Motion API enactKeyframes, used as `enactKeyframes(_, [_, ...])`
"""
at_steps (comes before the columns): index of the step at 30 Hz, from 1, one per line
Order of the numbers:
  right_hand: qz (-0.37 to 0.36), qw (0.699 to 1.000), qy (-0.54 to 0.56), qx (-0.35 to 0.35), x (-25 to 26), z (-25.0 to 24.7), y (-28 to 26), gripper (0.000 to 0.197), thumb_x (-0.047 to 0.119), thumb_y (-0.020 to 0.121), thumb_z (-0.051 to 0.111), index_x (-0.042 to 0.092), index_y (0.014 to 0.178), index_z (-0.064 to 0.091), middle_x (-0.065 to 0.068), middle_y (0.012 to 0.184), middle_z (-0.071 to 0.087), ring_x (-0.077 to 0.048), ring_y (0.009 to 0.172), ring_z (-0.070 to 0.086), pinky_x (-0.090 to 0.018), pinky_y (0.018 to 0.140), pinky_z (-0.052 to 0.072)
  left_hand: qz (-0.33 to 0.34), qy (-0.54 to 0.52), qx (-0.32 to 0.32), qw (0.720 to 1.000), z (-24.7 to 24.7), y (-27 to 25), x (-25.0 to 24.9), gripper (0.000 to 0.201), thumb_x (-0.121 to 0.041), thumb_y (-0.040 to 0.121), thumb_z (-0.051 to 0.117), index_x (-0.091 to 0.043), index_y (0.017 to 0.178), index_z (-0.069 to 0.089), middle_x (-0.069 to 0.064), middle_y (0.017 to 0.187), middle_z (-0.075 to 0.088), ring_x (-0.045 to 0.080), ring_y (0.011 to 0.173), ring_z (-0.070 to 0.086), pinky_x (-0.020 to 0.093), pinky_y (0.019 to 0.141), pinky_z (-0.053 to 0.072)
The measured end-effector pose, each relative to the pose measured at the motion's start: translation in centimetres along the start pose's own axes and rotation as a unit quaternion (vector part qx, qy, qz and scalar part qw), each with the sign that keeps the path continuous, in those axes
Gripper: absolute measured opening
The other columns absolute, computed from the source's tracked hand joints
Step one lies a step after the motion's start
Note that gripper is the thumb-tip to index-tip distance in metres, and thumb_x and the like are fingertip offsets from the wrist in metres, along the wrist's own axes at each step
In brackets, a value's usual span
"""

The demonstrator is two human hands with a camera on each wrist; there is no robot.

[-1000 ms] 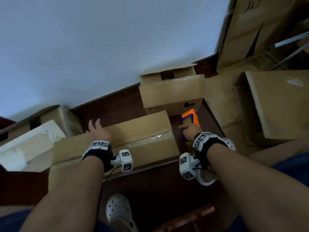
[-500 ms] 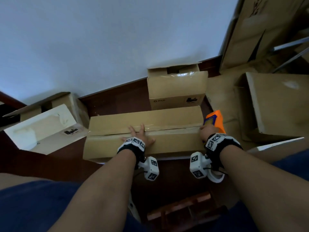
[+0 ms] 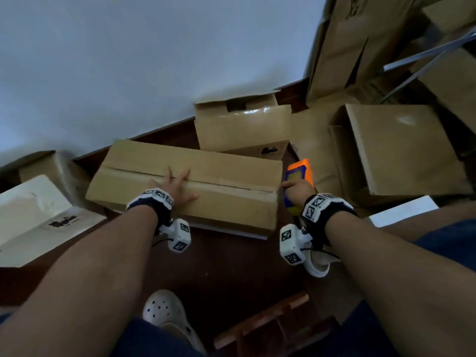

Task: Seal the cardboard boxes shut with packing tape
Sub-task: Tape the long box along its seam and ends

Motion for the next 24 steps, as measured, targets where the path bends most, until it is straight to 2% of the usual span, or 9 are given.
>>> enactKeyframes(4, [-0.029,0.996,0.080,-0.042,0.7,0.1,-0.1,0.035,0.009,0.098,0.039,0.019,0.120,0.064,-0.013,0.128,0.058,-0.034,0.106,0.056,-0.041,0.087,0.049,0.022,-0.020,-0.013,0.999,-0.3,2.2,4.8,0.096,-0.076,0.074,0.054,-0.049,0.149,0.001,0.008,0.161,-0.014,0.041,0.147,-0.006,0.061,0.116,-0.005])
enactKeyframes(6, [-0.056,0.994,0.073,-0.052,1.3,0.5,0.0,0.037,0.008,0.099,0.036,0.019,0.123,0.062,-0.017,0.119,0.060,-0.035,0.096,0.057,-0.040,0.076,0.048,0.011,-0.029,-0.037,0.999,-0.4,1.3,4.7,0.094,-0.072,0.078,0.054,-0.046,0.151,0.001,0.008,0.161,-0.013,0.043,0.146,-0.006,0.059,0.117,-0.001])
enactKeyframes(8, [-0.064,0.993,0.073,-0.069,1.8,0.8,-0.1,0.041,0.004,0.097,0.035,0.020,0.126,0.059,-0.018,0.106,0.060,-0.037,0.089,0.058,-0.039,0.067,0.048,-0.015,-0.048,-0.065,0.997,0.0,0.1,3.3,0.083,-0.059,0.088,0.055,-0.040,0.152,0.007,0.008,0.162,-0.011,0.046,0.145,-0.005,0.056,0.118,0.002])
enactKeyframes(11, [-0.094,0.990,0.061,-0.091,3.0,1.3,-0.7,0.047,-0.004,0.091,0.038,0.020,0.127,0.058,-0.018,0.099,0.061,-0.028,0.068,0.051,-0.030,0.051,0.037,0.018,-0.050,-0.065,0.996,0.7,-2.2,-1.0,0.074,-0.043,0.094,0.054,-0.026,0.154,0.013,0.008,0.162,-0.010,0.041,0.147,0.000,0.052,0.119,0.010])
enactKeyframes(12, [-0.111,0.988,0.054,-0.090,3.3,1.5,-0.9,0.047,-0.004,0.091,0.040,0.021,0.127,0.058,-0.018,0.099,0.060,-0.027,0.067,0.051,-0.029,0.053,0.037,0.044,-0.051,-0.060,0.996,1.0,-3.0,-2.7,0.077,-0.044,0.094,0.054,-0.023,0.155,0.013,0.006,0.162,-0.011,0.039,0.147,0.000,0.052,0.119,0.013])
enactKeyframes(14, [-0.129,0.987,0.036,-0.085,3.7,1.5,-1.5,0.044,-0.001,0.092,0.044,0.022,0.126,0.059,-0.020,0.108,0.060,-0.033,0.079,0.056,-0.034,0.062,0.046,0.094,-0.056,-0.035,0.993,1.2,-5.0,-6.6,0.084,-0.051,0.092,0.054,-0.021,0.155,0.009,0.003,0.162,-0.012,0.037,0.148,-0.001,0.054,0.118,0.017])
enactKeyframes(17, [-0.135,0.988,0.019,-0.068,3.3,1.2,-2.5,0.046,-0.003,0.092,0.043,0.023,0.126,0.059,-0.018,0.113,0.059,-0.031,0.083,0.057,-0.041,0.070,0.051,0.151,-0.004,-0.010,0.988,1.6,-8.4,-12.4,0.093,-0.059,0.088,0.053,-0.023,0.155,0.000,0.006,0.161,-0.016,0.036,0.148,-0.007,0.061,0.115,0.014])
enactKeyframes(21, [-0.121,0.989,0.030,-0.076,1.9,0.7,-3.5,0.044,-0.003,0.094,0.040,0.023,0.125,0.060,-0.014,0.114,0.057,-0.029,0.084,0.055,-0.040,0.070,0.052,0.122,0.015,0.033,0.992,4.1,-8.3,-15.7,0.119,-0.079,0.072,0.054,-0.027,0.152,-0.017,0.002,0.156,-0.032,0.043,0.142,-0.024,0.078,0.103,0.006])
enactKeyframes(24, [-0.119,0.990,0.039,-0.071,1.2,0.5,-3.8,0.041,-0.003,0.095,0.041,0.022,0.121,0.062,-0.015,0.107,0.059,-0.035,0.090,0.060,-0.047,0.074,0.054,0.096,0.041,0.042,0.994,5.2,-8.2,-16.0,0.125,-0.075,0.071,0.060,-0.027,0.149,-0.025,0.002,0.152,-0.039,0.045,0.140,-0.028,0.082,0.099,0.009])
Point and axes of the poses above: each hand's wrist, its own y-axis towards the middle knuckle, its own z-axis out of the palm, x = y × z, the point moved 2 cm from there along y, towards the middle knuckle
